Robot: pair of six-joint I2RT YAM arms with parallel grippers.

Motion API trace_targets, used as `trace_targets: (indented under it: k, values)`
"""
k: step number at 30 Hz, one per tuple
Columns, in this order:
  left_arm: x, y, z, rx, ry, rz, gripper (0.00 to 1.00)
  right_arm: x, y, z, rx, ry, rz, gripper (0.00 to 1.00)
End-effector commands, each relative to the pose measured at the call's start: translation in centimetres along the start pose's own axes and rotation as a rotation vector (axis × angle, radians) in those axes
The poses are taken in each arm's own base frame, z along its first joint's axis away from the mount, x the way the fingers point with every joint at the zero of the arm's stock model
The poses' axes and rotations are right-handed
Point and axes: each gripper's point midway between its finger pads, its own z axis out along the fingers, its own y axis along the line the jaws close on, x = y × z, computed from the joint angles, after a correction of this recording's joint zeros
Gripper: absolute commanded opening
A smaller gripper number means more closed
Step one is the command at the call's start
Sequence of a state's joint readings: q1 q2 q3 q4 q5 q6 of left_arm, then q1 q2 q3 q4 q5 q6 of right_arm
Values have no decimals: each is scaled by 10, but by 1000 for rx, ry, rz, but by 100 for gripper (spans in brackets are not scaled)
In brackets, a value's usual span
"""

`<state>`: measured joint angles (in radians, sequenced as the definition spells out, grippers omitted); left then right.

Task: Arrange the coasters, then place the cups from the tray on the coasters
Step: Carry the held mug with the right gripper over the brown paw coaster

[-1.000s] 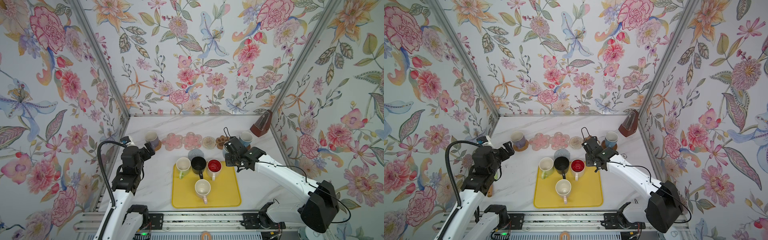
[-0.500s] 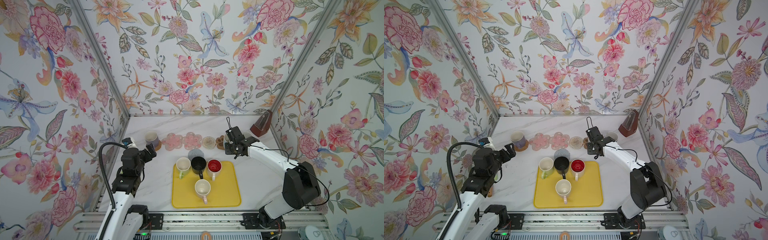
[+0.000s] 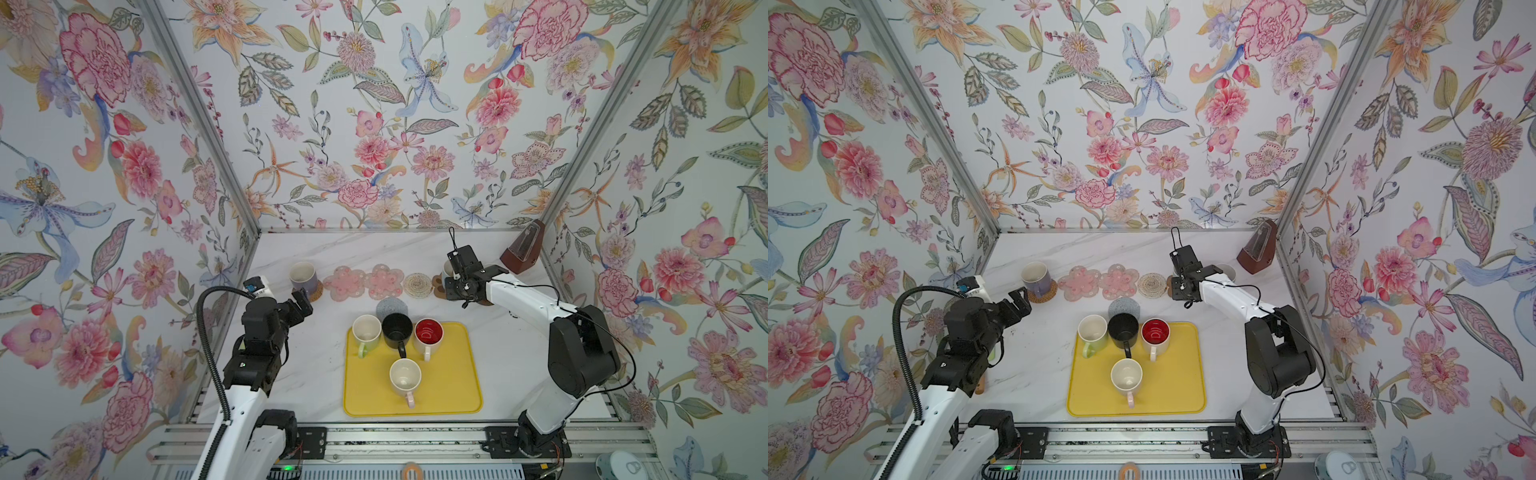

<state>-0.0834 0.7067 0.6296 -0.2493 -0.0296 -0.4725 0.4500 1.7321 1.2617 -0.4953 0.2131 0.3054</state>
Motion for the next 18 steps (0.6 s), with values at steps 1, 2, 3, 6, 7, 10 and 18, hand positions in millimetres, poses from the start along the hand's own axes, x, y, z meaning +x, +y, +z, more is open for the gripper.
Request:
trace_targets:
  k: [1, 2, 3, 6, 7, 10, 18]
  values:
    - [6, 3, 0, -6, 18, 5, 99, -33, 5, -5, -17, -90, 5, 0]
    - [6, 3, 0, -5, 16, 5, 99, -33, 5, -3, -15, -87, 4, 0]
    - [6, 4, 0, -7, 17, 3, 99, -33, 4, -1, -13, -86, 4, 0]
    - [8, 5, 0, -9, 17, 3, 99, -36, 5, 3, -16, -82, 5, 0]
    - [7, 4, 0, -7, 16, 2, 99, -37, 6, 5, -16, -80, 4, 0]
    - [7, 4, 1, -7, 18, 4, 99, -39, 7, 10, -15, -76, 4, 0]
    - [8, 4, 4, -5, 18, 2, 99, -43, 9, 22, -12, -66, 11, 0]
